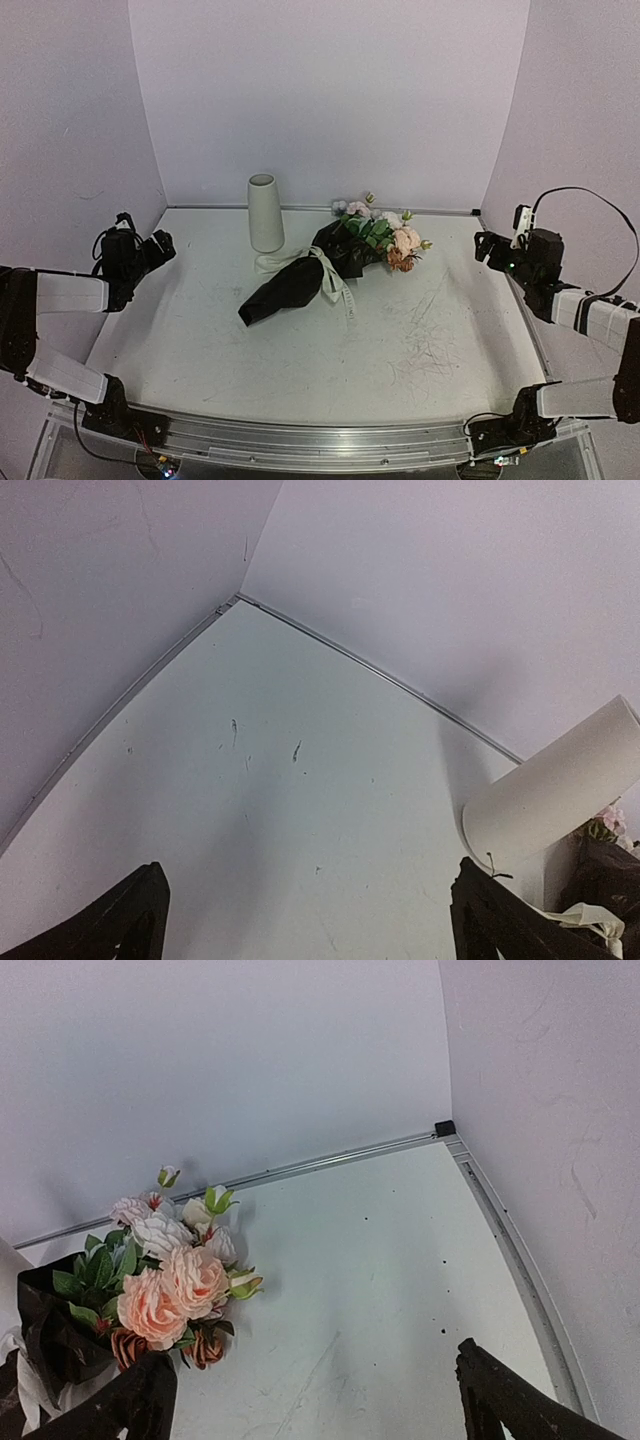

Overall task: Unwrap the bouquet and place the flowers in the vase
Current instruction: Adjust the fake flower at the center of the board.

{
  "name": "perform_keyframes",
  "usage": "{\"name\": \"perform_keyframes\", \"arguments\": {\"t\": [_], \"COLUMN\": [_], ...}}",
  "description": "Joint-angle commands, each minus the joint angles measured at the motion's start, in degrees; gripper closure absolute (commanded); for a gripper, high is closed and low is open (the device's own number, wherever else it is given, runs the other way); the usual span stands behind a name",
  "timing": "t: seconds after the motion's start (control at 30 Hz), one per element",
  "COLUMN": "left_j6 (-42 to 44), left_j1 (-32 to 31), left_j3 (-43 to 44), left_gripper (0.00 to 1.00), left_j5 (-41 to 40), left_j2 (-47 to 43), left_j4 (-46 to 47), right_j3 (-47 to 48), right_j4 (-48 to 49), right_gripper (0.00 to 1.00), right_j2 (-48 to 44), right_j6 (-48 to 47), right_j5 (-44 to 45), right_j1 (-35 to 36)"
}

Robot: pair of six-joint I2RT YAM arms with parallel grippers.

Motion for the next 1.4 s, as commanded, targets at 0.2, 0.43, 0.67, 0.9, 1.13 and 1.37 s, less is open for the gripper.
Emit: {"name": "perform_keyframes", "arguments": {"t": [0.2,0.43,0.67,0.9,1.13,1.37], "left_j6": [-1.5,-2.5,-1.7,2.2,7.9,10.3], "left_j1": [-0.1,0.0,-3.9,-15.0,-22.5,-25.5], "left_j3": [0.3,-2.6,3.1,8.1,13.0,17.5], "left_gripper": [0.00,0.00,0.01,0.01,0.01,0.01], "left_j5": [-0.9,6.9,24.9,24.4,27.3,29.3], "left_j2": [-1.7,-6.1,1.5,7.7,13.7,19.8], "left_j4": [-1.6,-3.0,-3.1,-3.1,-3.5,-6.4], "right_j3": [1.5,4.8,7.9,12.4,16.7,20.3], "right_j4": [-2.6,-6.4,-7.9,-10.7,-10.0,-9.6], "right_gripper": [0.02,0.02,0.06,0.10,0.12,0.12], "right_j2": [0.2,3.6,8.4,15.0,23.5,29.6], "right_j6": [3.7,6.4,8.3,4.9,4.8,4.7], "right_j5": [5.7,0.1,-11.9,-9.9,-10.1,-10.3], "right_j1": [0.1,0.1,2.7,15.9,25.2,30.7]}}
